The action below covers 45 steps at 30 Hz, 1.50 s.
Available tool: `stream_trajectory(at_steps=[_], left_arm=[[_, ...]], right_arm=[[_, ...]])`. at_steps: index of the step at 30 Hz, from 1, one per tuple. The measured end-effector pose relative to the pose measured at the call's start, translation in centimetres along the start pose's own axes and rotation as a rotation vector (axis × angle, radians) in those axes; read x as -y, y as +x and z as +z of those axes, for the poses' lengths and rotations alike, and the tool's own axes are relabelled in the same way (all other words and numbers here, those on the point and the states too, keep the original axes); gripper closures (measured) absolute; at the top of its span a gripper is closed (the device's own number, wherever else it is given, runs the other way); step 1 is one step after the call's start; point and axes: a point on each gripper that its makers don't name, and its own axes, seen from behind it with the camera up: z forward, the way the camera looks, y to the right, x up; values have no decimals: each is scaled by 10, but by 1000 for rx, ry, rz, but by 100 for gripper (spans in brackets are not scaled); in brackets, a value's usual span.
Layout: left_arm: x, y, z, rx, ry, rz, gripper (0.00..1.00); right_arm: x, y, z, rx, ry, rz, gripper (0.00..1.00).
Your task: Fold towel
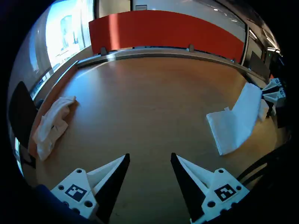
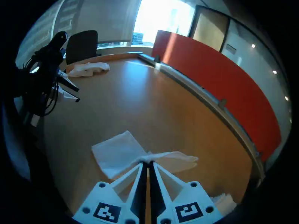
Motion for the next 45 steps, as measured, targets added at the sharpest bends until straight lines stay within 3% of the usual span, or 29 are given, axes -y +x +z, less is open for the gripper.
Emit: stream_trajectory(at_steps=[14,21,27,45], left_arm=[[11,-5,-8,-6,18,-20,19],[19,-11,-10,1,29,-31,19],[21,-13,-11,3,29,-29,19],[17,-8,-10,-3,21,-19,19]], right_arm=[[66,6,46,12,145,-21,35],[95,-8,66,55,198,-27,32],[94,-22,66,87,194,7,21],[81,-62,52,140,143,67,20]])
